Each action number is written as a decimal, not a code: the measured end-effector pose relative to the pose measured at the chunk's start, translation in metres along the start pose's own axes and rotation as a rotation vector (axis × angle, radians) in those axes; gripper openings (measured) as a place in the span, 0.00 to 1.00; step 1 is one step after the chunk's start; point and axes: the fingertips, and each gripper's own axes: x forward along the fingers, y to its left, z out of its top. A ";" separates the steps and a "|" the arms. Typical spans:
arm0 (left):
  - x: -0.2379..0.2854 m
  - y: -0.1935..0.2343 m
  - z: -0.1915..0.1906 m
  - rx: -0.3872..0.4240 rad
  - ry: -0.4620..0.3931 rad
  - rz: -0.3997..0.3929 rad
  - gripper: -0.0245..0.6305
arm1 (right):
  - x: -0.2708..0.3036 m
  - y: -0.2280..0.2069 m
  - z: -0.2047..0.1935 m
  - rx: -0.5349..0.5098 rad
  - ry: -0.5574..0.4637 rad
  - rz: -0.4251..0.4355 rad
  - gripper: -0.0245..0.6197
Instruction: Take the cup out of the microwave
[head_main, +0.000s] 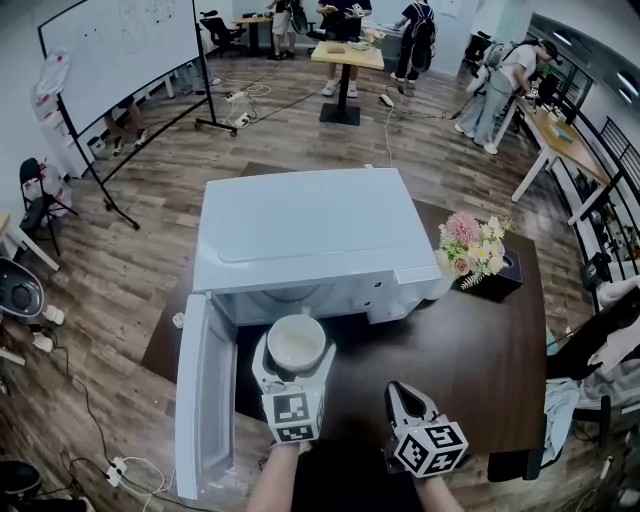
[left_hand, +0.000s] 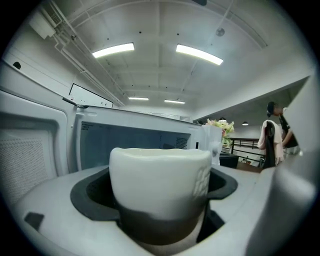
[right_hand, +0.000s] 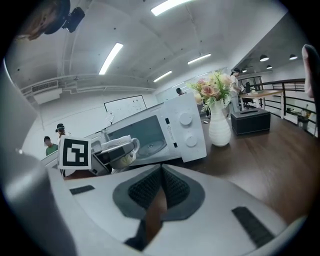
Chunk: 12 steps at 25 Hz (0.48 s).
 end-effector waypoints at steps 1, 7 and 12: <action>-0.005 -0.002 0.000 0.003 0.001 -0.007 0.81 | -0.004 0.001 0.000 -0.007 -0.006 -0.004 0.03; -0.032 -0.011 0.001 0.013 0.000 -0.052 0.81 | -0.024 0.005 -0.001 -0.009 -0.043 -0.028 0.03; -0.055 -0.021 0.005 -0.002 -0.007 -0.095 0.81 | -0.036 0.006 0.006 -0.018 -0.077 -0.037 0.03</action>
